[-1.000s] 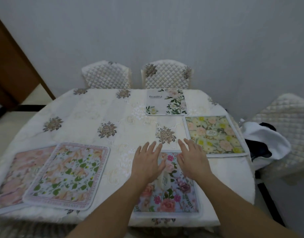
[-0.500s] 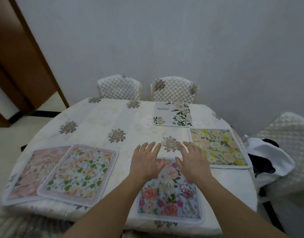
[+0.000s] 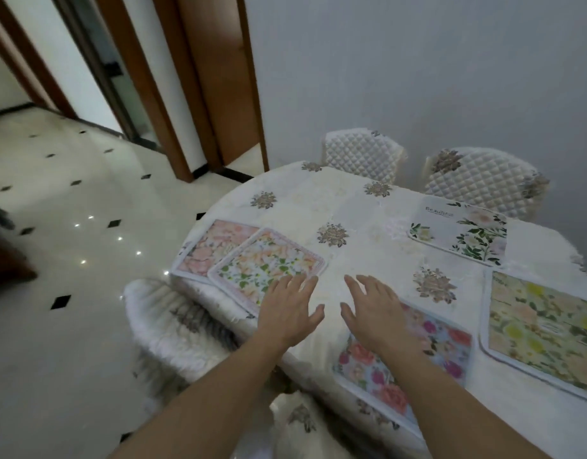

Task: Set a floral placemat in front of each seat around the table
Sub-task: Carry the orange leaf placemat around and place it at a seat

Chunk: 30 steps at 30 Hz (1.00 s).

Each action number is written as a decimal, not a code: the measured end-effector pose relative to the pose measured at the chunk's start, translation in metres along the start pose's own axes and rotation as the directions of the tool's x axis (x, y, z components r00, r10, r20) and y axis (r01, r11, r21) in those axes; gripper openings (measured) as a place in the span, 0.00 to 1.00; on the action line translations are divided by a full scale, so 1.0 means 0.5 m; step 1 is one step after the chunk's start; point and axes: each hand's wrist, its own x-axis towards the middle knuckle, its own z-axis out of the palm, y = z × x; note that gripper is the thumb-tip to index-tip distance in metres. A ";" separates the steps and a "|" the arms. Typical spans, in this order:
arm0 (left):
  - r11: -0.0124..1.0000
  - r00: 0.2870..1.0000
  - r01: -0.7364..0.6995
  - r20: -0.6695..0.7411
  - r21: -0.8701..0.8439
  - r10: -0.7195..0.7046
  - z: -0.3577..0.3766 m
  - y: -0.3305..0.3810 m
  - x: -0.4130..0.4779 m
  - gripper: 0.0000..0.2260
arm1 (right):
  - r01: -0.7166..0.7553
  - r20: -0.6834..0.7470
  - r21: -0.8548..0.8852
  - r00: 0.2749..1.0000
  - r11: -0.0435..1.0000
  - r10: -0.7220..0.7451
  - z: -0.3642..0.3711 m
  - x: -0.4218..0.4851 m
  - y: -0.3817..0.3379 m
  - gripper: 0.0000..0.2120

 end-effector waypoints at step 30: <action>0.885 0.885 0.465 -0.004 -0.004 -0.465 -0.019 -0.849 -0.093 0.31 | 0.426 0.094 0.108 0.895 0.898 -0.436 0.271 0.406 -0.791 0.25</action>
